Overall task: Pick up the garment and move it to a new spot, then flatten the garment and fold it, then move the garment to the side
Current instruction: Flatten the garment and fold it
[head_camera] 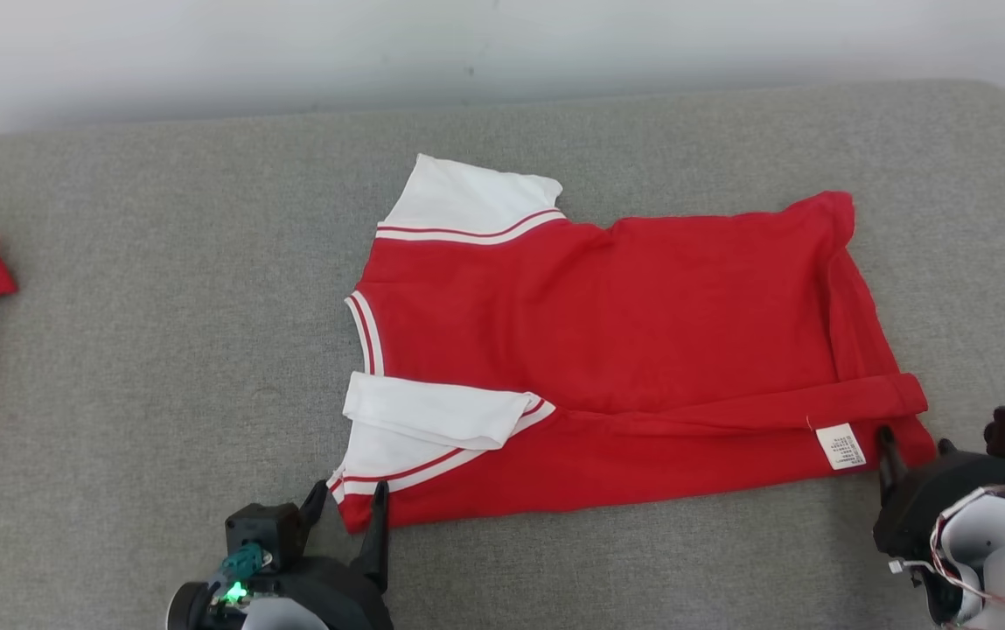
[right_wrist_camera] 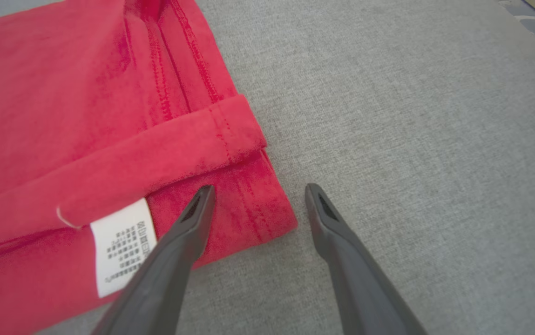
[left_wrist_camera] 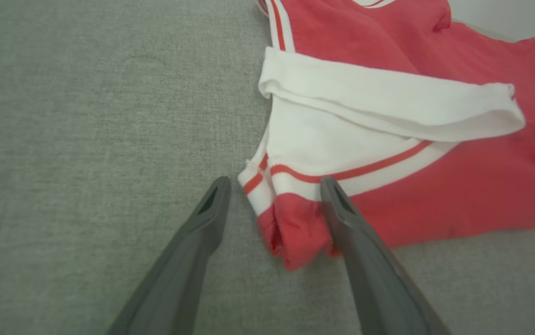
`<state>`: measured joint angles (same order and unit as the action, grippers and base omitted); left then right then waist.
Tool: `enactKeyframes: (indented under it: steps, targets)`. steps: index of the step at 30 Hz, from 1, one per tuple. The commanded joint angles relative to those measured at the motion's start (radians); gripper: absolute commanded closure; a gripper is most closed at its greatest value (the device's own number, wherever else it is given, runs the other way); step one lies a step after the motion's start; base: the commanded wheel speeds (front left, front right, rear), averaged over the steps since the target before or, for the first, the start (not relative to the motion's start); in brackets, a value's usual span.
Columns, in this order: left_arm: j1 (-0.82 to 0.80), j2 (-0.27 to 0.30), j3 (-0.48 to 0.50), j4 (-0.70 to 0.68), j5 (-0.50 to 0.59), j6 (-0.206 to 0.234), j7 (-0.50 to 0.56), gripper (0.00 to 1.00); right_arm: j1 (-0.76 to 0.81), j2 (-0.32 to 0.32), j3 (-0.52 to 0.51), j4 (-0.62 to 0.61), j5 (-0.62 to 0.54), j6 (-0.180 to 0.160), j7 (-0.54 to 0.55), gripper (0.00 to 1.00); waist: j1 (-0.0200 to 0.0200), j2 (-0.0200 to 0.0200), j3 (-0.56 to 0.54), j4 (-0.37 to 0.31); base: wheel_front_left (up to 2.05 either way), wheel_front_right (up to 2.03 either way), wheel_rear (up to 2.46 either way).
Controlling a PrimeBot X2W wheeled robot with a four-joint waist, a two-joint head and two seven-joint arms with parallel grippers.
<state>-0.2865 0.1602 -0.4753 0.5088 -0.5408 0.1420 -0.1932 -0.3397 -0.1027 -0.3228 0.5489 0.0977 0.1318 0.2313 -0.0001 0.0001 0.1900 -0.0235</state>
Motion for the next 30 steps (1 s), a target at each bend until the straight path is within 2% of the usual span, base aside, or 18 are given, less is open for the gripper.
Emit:
enactKeyframes:
  steps: [1,6,7,8,9,10,11,12,13,17,21,30]
  targets:
    - [-0.013,0.001,-0.006,0.01,0.005,0.004,0.012,0.0,-0.029,0.007,-0.006,0.016,0.001,-0.002,0.013,0.0,0.0001,-0.0001,0.019,0.005,0.0,0.0,0.0]
    - [-0.029,-0.004,-0.022,0.029,-0.004,-0.007,0.056,0.0,-0.063,0.012,-0.044,0.078,-0.023,-0.002,0.088,0.0,0.0001,-0.0001,0.04,0.016,0.0,0.0,0.0]
    - [-0.032,-0.005,-0.027,0.035,-0.006,-0.008,0.068,0.22,-0.067,0.015,-0.058,0.09,-0.031,-0.002,0.102,0.0,0.0001,-0.0001,0.042,0.017,0.0,0.0,0.0]
    - [-0.034,-0.009,-0.032,0.04,-0.01,-0.011,0.08,0.59,-0.072,0.019,-0.06,0.095,-0.035,-0.002,0.109,0.0,0.0001,-0.0001,0.044,0.02,0.0,0.0,0.0]
    - [-0.034,-0.011,-0.033,0.043,-0.012,-0.014,0.085,0.71,-0.076,0.023,-0.063,0.1,-0.035,-0.002,0.116,0.0,0.0001,-0.0001,0.045,0.021,0.0,0.0,0.0]
    - [-0.034,-0.011,-0.033,0.043,-0.012,-0.014,0.085,0.71,-0.076,0.023,-0.063,0.1,-0.035,-0.002,0.116,0.0,0.0001,-0.0001,0.045,0.021,0.0,0.0,0.0]
    - [-0.034,-0.014,-0.039,0.048,-0.015,-0.019,0.094,1.0,-0.079,0.028,-0.066,0.107,-0.034,-0.002,0.123,0.24,0.0001,-0.0001,0.045,0.022,0.0,0.0,0.0]
    - [-0.031,-0.017,-0.042,0.054,-0.021,-0.02,0.102,1.0,-0.081,0.034,-0.064,0.113,-0.027,-0.002,0.132,0.68,0.0001,-0.0001,0.045,0.023,0.0,0.0,0.0]
    - [-0.025,-0.016,-0.042,0.061,-0.025,-0.021,0.102,1.0,-0.072,0.044,-0.056,0.123,-0.007,-0.002,0.152,1.0,0.0001,-0.0001,0.041,0.024,0.0,0.0,0.0]
    - [0.0,-0.005,-0.039,0.07,-0.037,-0.031,0.092,1.0,-0.043,0.047,-0.051,0.097,0.033,-0.002,0.134,1.0,0.0001,-0.0001,0.021,0.023,0.0,0.0,0.0]
    - [0.022,0.018,-0.021,0.066,-0.05,-0.021,0.076,1.0,-0.008,0.051,-0.038,0.047,0.093,-0.002,0.123,1.0,0.0001,-0.0001,-0.012,0.021,0.0,0.0,0.0]
    - [0.112,0.065,0.004,-0.005,-0.07,0.003,0.075,1.0,0.139,0.05,-0.015,-0.11,0.166,-0.002,0.172,1.0,0.0001,-0.0001,-0.078,0.012,0.0,0.0,0.0]
